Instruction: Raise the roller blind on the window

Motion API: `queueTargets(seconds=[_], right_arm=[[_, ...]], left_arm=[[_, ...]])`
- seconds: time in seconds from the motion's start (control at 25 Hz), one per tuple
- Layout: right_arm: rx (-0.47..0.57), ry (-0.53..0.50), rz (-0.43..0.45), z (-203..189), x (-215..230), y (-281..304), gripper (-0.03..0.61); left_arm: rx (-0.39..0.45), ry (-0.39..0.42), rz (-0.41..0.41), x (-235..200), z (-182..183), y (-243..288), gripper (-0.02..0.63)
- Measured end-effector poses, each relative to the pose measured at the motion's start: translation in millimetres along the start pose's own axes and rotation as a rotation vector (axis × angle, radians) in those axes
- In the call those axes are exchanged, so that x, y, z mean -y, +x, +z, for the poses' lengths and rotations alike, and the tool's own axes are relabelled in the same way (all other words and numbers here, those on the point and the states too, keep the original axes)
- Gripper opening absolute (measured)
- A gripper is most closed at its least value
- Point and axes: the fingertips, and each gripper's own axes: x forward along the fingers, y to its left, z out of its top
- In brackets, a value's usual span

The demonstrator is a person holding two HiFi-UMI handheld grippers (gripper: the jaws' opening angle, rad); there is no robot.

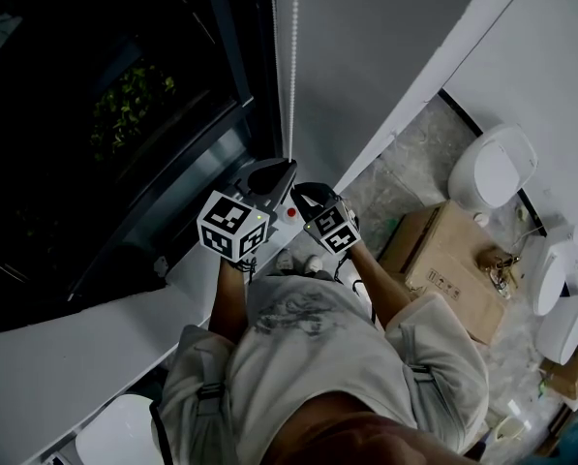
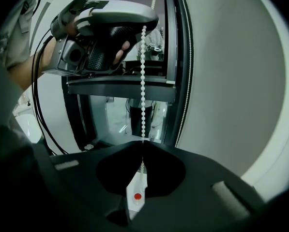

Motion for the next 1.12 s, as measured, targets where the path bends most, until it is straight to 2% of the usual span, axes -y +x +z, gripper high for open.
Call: queueTargets(seconds=[0.24,0.44,0.8,1.12], right_arm=[[0.039,0.004,-0.004,8.7,0.3,-6.5,0.015],[0.109,0.004,0.007,30.6,-1.9,-18.6,0.031],[0.258,0.020,-0.032,93.0,14.5,-60.5,0.041],[0.412,0.009,-0.066,167.2,28.3,-105.7,0.041]], left_arm=[[0.005,0.002,0.000,1.2,1.5,0.5,0.011],[0.010,0.007,0.008,0.5,1.6,0.0,0.011],[0.013,0.008,0.026,-4.1,1.2,-4.5,0.011],[0.017,0.003,0.033,-4.6,1.2,-6.8,0.011]])
